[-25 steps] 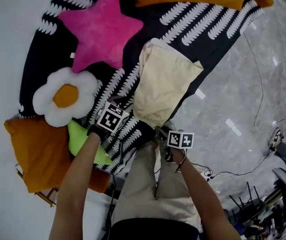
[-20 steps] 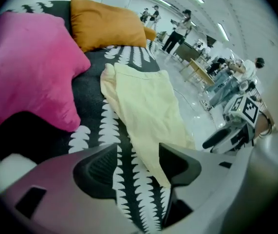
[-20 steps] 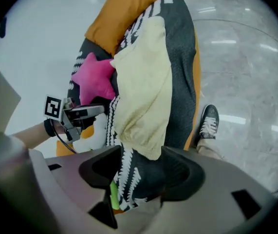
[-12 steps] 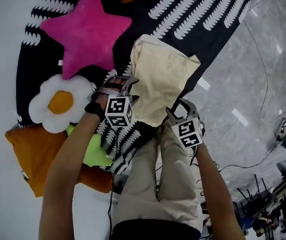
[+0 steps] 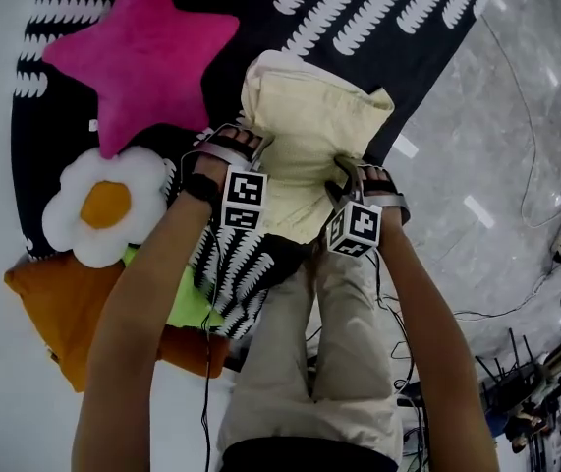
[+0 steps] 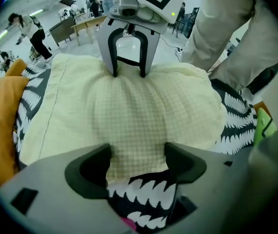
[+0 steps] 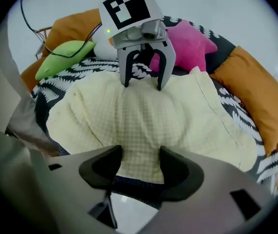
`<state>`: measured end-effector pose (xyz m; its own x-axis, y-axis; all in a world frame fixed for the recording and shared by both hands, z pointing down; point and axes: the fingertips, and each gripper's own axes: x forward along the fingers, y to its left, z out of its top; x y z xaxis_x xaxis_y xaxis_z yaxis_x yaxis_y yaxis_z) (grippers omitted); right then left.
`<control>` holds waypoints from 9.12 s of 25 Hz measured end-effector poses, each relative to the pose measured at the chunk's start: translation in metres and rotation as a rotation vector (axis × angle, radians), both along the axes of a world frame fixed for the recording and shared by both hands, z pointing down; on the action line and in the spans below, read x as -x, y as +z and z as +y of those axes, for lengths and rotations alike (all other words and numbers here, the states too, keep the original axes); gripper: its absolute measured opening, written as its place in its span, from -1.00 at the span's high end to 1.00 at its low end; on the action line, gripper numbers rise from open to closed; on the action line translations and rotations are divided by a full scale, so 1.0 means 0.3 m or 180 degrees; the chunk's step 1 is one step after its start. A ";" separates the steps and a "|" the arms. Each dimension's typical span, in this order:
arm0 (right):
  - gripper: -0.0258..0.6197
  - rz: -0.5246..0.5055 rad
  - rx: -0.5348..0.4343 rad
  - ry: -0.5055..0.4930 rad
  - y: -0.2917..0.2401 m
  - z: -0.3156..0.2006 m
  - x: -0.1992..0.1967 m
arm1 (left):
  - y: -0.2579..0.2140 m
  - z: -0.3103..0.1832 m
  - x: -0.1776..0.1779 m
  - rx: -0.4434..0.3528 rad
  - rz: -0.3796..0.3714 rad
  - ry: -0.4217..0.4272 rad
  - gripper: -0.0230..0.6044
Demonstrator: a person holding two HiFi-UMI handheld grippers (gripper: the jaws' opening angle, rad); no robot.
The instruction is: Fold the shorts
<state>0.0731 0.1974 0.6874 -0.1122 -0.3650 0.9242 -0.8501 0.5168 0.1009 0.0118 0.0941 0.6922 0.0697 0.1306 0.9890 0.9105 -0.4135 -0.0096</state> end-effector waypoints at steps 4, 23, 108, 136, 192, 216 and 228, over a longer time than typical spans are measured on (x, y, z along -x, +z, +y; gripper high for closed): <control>0.16 -0.0050 0.0211 0.0065 0.002 -0.007 0.002 | -0.003 0.003 0.022 -0.0060 -0.0244 -0.0011 -0.10; 0.79 -0.0104 -0.0430 0.0435 -0.708 -0.145 -0.307 | -0.657 -0.133 -0.240 0.0158 0.0685 -0.1054 0.79; 0.52 -0.0830 -0.0503 0.0404 -0.353 -0.410 -0.236 | -0.431 -0.396 -0.115 0.0439 0.0945 -0.3867 0.27; -0.03 0.0372 0.0856 -0.3606 -0.049 -0.499 -0.016 | -0.026 -0.099 0.100 0.0289 -0.0103 -0.3697 -0.32; 0.11 -0.1058 -0.0273 0.0796 -0.711 -0.093 0.231 | -0.682 0.004 0.316 0.0508 0.0644 -0.2828 -0.32; 0.23 -0.0894 -0.2134 0.1908 -2.295 0.016 0.218 | -2.456 -0.021 0.450 0.1007 0.3378 -0.3997 0.09; 0.63 -0.0648 -0.2542 0.1828 -2.442 0.053 0.160 | -2.483 -0.041 0.499 0.0938 0.3593 -0.4147 0.88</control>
<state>0.0252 0.2135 -0.0453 0.1469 -0.9182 0.3678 -0.9891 -0.1327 0.0638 -0.1381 0.0819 -0.0528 0.8433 -0.4149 0.3416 -0.3886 -0.9098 -0.1459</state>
